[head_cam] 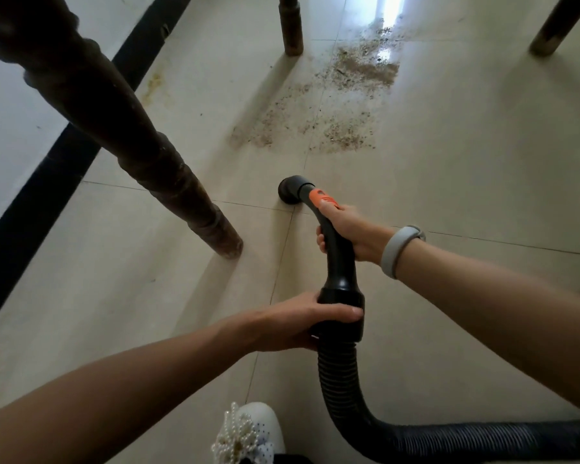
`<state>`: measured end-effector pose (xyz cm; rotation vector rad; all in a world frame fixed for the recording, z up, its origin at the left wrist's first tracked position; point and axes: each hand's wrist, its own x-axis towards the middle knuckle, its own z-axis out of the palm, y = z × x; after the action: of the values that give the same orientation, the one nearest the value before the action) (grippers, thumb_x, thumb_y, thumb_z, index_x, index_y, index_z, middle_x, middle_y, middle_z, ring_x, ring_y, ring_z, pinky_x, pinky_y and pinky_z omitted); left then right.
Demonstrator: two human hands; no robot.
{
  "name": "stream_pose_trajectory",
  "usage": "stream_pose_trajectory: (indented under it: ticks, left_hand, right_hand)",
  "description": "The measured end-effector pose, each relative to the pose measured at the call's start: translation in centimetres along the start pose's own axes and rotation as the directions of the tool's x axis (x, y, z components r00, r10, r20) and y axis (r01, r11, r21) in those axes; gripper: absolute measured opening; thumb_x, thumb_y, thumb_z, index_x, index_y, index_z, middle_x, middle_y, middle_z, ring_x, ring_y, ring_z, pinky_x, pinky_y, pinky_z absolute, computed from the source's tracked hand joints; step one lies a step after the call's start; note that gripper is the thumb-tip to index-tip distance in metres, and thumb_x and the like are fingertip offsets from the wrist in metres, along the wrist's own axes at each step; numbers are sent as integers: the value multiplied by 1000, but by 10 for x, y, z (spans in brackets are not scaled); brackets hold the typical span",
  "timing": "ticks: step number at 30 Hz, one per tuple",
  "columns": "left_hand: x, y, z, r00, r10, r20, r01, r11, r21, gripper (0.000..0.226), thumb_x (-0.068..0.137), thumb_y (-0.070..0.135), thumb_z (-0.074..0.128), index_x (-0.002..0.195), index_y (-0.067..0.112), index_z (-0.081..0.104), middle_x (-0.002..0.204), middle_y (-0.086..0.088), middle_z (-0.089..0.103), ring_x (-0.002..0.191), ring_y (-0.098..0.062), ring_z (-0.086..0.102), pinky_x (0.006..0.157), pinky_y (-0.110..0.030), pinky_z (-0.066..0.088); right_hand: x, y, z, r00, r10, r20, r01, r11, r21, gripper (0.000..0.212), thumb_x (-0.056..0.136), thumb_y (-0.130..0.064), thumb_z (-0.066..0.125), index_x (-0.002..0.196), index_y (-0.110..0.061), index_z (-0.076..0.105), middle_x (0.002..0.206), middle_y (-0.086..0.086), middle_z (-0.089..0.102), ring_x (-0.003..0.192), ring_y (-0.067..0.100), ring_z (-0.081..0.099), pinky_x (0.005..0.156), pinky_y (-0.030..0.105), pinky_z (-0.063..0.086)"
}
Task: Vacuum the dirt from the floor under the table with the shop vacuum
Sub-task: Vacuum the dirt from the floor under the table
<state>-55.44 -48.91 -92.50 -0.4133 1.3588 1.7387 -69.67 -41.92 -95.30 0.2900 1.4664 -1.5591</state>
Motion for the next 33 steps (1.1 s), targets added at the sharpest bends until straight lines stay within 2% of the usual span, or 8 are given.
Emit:
stream_pose_trajectory:
  ticks: [4, 8, 10, 15, 17, 21, 25, 33]
  left_hand:
    - [-6, -5, 3, 995, -74, 69, 72, 997, 37, 37, 76, 30, 62, 109, 21, 50, 104, -4, 62, 100, -21, 62, 100, -38, 47]
    - [-4, -2, 3, 999, -44, -20, 45, 997, 62, 25, 84, 29, 63, 105, 24, 51, 99, -1, 64, 91, -17, 65, 97, -36, 48]
    - [-1, 2, 6, 998, -11, -63, 18, 994, 109, 11, 93, 27, 56, 102, 26, 50, 99, -1, 63, 87, -16, 65, 94, -36, 49]
    - [5, 1, 16, 987, 85, -136, -52, 972, 230, 7, 94, 30, 53, 100, 31, 48, 95, -1, 62, 85, -15, 64, 86, -32, 53]
    - [6, -3, 18, 980, 125, -154, -82, 963, 257, 12, 95, 28, 53, 106, 28, 48, 95, 1, 61, 82, -13, 64, 80, -27, 54]
    - [13, -8, 19, 968, 145, -207, -77, 949, 307, 34, 93, 33, 55, 123, 22, 41, 96, -1, 60, 83, -15, 65, 82, -31, 55]
    - [14, -11, 22, 958, 162, -238, -69, 932, 356, 36, 93, 33, 55, 123, 20, 41, 94, -1, 61, 79, -12, 64, 74, -25, 55]
    - [10, -17, 8, 948, 138, -289, -28, 935, 354, 48, 89, 42, 56, 130, 20, 44, 114, -4, 61, 98, -13, 63, 81, -22, 52]
  right_hand:
    - [-17, 17, -7, 978, -58, -199, 64, 998, 21, 32, 96, -35, 50, 108, -5, 43, 67, 11, 47, 43, 18, 49, 39, 21, 45]
    - [-20, 13, -18, 918, -135, -374, 147, 989, 5, 27, 97, -29, 46, 112, -8, 38, 70, 10, 47, 49, 19, 50, 41, 24, 45]
    - [-21, 9, -23, 901, -143, -409, 164, 986, 16, 26, 98, -28, 45, 114, -9, 37, 72, 10, 47, 52, 19, 51, 45, 27, 46]
    - [-27, 11, -33, 881, -130, -455, 156, 988, 20, 30, 99, -31, 43, 118, -9, 35, 76, 9, 49, 55, 17, 53, 48, 28, 48]
    - [-28, 15, -36, 854, -129, -503, 149, 989, 0, 37, 99, -33, 41, 126, -9, 33, 78, 9, 50, 54, 17, 54, 48, 28, 47]
    - [-27, 20, -42, 817, -135, -560, 168, 986, 7, 40, 99, -32, 41, 130, -8, 30, 80, 9, 48, 53, 17, 53, 46, 28, 46]
    - [-29, 27, -46, 847, -116, -518, 166, 985, 51, 44, 98, -30, 45, 133, -9, 29, 78, 8, 49, 55, 18, 55, 48, 29, 49]
    - [-21, 20, -28, 949, -87, -304, 112, 992, 66, 42, 95, -26, 53, 126, -5, 33, 78, 13, 52, 57, 23, 58, 56, 35, 54]
